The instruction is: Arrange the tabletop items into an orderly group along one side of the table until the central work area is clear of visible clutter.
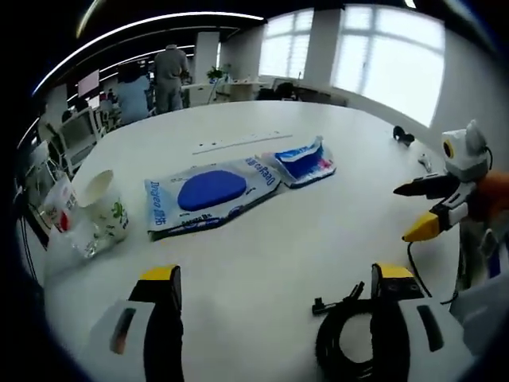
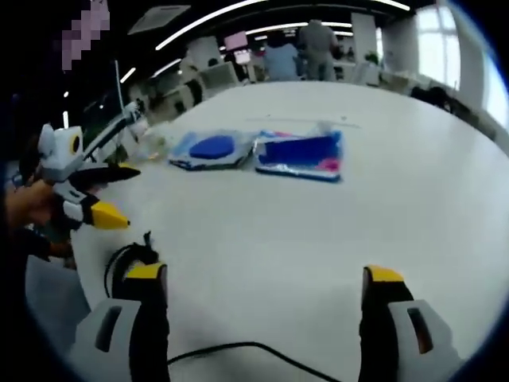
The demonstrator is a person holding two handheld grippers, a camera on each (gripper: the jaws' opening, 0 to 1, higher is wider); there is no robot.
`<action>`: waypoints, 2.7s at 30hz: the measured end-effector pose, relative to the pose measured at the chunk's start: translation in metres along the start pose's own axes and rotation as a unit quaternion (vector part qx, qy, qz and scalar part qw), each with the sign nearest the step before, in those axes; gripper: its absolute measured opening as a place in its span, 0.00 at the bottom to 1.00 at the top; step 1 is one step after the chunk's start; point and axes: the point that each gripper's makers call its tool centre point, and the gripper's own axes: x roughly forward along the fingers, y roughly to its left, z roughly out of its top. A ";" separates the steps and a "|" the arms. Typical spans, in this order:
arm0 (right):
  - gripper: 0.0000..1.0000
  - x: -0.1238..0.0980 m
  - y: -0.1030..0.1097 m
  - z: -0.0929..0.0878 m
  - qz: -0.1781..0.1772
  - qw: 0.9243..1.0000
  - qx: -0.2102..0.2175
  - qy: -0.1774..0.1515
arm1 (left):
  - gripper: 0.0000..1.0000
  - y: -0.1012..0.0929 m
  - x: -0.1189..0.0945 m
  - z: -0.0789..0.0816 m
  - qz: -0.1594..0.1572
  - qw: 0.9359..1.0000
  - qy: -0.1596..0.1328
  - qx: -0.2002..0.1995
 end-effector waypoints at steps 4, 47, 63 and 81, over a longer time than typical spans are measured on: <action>1.00 0.000 0.012 -0.010 0.009 1.000 -0.008 0.011 | 0.99 0.001 -0.009 -0.009 0.006 1.000 -0.001 -0.008; 0.76 0.027 0.098 -0.036 -0.005 0.986 -0.156 0.051 | 0.99 -0.010 -0.035 -0.085 0.113 0.992 0.051 0.019; 0.63 0.035 0.111 -0.040 -0.004 0.981 -0.182 0.068 | 0.96 -0.012 -0.028 -0.091 0.124 0.989 0.073 0.020; 0.41 0.038 0.122 -0.042 0.011 0.986 -0.155 0.059 | 0.64 -0.037 -0.024 -0.093 0.089 0.993 0.077 0.001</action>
